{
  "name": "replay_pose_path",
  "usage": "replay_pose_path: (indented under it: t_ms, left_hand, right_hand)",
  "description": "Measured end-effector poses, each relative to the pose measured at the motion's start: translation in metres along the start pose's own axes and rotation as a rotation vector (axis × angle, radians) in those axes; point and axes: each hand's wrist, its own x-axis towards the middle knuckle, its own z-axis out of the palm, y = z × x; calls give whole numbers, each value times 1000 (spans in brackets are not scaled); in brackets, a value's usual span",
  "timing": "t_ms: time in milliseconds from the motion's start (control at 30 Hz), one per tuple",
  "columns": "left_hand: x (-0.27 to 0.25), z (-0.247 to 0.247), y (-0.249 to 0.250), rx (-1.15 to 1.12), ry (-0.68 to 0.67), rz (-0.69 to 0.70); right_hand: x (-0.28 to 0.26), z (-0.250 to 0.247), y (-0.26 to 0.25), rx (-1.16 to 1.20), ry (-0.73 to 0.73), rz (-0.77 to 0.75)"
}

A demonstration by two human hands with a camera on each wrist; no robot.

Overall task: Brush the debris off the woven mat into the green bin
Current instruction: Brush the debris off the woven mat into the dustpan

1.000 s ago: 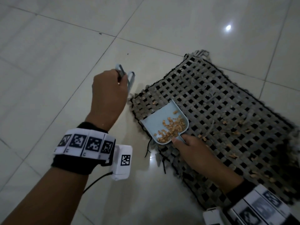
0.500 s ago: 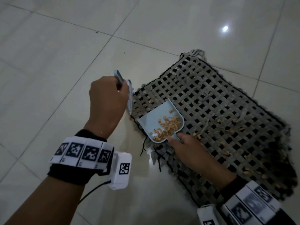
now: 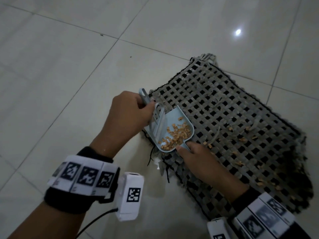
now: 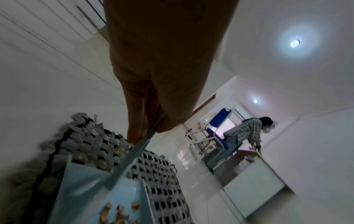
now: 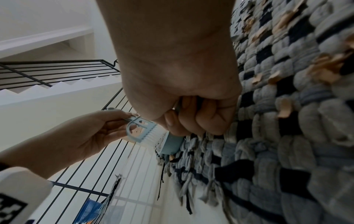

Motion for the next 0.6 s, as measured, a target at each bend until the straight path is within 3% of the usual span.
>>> replay_pose_path:
  t_ms: [100, 167, 300, 400, 600]
  left_hand:
    - [-2, -20, 2, -248, -46, -196]
    - [2, -31, -5, -288, 32, -215]
    - [12, -29, -19, -57, 225, -11]
    - [17, -16, -16, 207, 262, 143]
    - [7, 3, -3, 203, 81, 141]
  right_hand:
    - [0, 0, 1, 4, 4, 0]
    - [1, 1, 2, 2, 0, -3]
    - [1, 1, 2, -8, 3, -10]
    - [2, 1, 2, -18, 9, -8]
    - [1, 2, 1, -23, 1, -17]
